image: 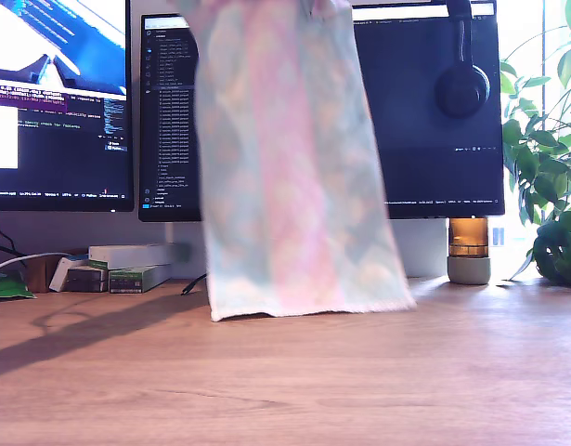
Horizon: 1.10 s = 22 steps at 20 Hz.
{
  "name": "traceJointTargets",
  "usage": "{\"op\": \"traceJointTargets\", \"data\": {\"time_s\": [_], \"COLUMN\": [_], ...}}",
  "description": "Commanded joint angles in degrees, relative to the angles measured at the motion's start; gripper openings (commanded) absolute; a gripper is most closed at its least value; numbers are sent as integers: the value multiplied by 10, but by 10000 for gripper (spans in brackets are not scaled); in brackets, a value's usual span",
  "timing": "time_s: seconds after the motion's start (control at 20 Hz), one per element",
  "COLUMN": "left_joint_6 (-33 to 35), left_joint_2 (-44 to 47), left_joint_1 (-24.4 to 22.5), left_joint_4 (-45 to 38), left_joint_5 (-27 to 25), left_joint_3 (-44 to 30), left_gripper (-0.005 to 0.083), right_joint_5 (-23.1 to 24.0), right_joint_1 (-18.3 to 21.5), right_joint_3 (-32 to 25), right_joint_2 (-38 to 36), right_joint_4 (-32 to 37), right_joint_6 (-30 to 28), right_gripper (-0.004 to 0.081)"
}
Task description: Fold the tea towel to a neat square and place it to the right
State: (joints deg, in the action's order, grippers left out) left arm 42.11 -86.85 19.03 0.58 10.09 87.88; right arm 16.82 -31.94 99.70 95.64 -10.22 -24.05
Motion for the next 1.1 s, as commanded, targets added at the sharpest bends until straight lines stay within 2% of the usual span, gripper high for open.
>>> {"op": "traceJointTargets", "data": {"time_s": [0.0, 0.15, 0.3, 0.45, 0.55, 0.65, 0.85, 1.05], "left_joint_6": [2, 3, 11, 18, 13, 14, 14, 13], "left_joint_2": [-22, -48, -70, -75, -75, -70, -69, -61], "left_joint_1": [-21, -24, -25, -30, -33, -33, -26, -16], "left_joint_4": [-16, -30, -85, -106, -85, -6, 151, 240], "left_joint_5": [-3, 0, 0, 0, 0, 11, 77, 108], "left_joint_3": [12, 36, 47, 53, 53, 54, 55, 57], "left_gripper": [-24, -24, -24, -24, -24, -24, -24, -24], "right_joint_5": [8, 2, 2, 1, 0, -2, -22, -66], "right_joint_1": [21, 28, 28, 28, 28, 28, 27, 27], "right_joint_3": [3, 5, 6, 6, 6, 6, 6, 6], "right_joint_2": [5, 13, 21, 27, 28, 28, 23, -4], "right_joint_4": [7, 66, 148, 170, 135, 70, -54, -150], "right_joint_6": [0, 0, 0, 3, 3, 22, 28, 48], "right_gripper": [-13, -13, -13, -13, -13, -13, -13, -13]}}
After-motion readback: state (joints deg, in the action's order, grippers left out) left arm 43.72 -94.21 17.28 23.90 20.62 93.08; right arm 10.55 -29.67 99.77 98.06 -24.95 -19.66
